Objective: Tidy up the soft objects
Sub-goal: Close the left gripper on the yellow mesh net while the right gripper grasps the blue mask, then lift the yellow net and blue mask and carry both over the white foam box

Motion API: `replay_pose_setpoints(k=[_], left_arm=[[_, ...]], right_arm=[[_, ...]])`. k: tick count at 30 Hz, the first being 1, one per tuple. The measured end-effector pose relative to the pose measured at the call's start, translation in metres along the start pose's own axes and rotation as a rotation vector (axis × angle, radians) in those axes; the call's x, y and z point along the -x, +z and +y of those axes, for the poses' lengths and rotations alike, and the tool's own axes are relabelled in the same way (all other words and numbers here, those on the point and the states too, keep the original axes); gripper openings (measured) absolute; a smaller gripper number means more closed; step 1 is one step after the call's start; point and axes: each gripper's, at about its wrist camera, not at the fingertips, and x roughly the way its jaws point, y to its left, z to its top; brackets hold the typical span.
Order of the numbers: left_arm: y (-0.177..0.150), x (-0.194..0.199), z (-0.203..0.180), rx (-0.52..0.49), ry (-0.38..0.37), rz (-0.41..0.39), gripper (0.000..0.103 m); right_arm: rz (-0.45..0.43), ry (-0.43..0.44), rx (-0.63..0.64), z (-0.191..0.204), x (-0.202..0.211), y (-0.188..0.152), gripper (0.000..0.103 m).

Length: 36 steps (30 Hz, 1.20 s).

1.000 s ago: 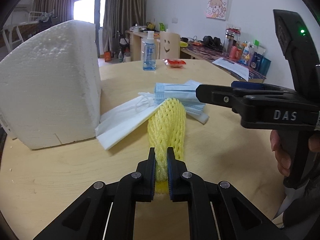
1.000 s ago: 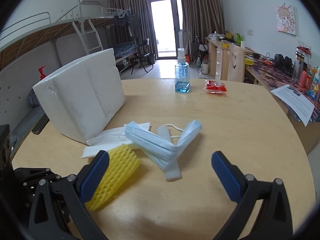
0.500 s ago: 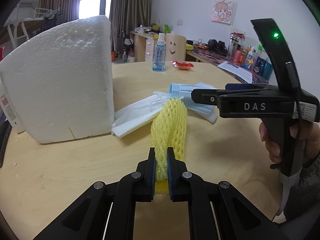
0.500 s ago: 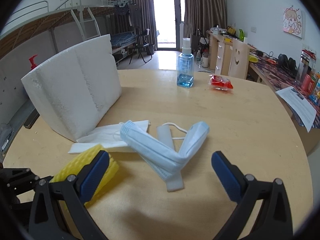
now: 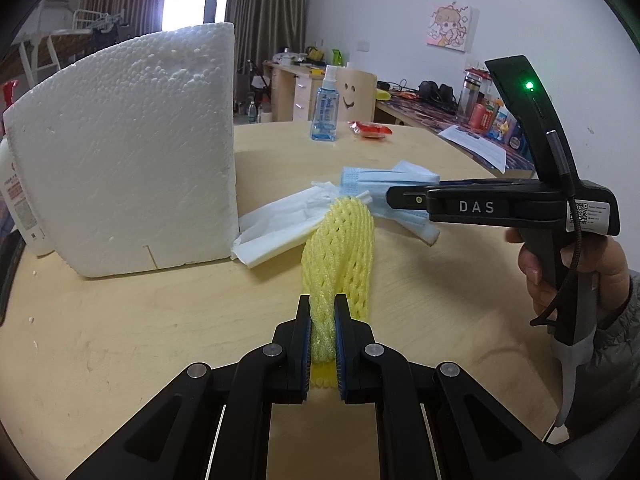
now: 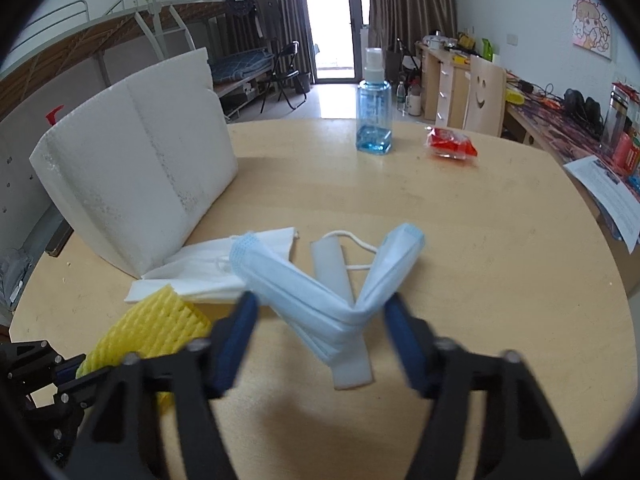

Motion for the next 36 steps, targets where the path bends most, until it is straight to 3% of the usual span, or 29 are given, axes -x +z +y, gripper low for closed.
replay_pose_setpoints(k=[4,6,21,28,36], left_arm=[[0.0,0.003,0.0,-0.001,-0.003,-0.008,0.01],[0.001,0.005,0.0,-0.003,-0.006,-0.014,0.01],[-0.001,0.024,-0.01,-0.03,-0.004,-0.052,0.01],[0.001,0.034,-0.014,-0.035,0.006,-0.079,0.01],[-0.001,0.048,-0.019,-0.048,0.012,-0.106,0.01]], right_arm=[[-0.008,0.003,0.008,0.003,0.004,-0.003,0.027],[-0.016,0.022,0.009,0.003,0.007,-0.002,0.022],[-0.107,0.03,0.015,0.002,0.04,-0.002,0.02],[-0.137,0.035,-0.001,-0.002,0.055,-0.004,0.011],[-0.184,0.043,-0.002,-0.004,0.074,-0.006,0.011]])
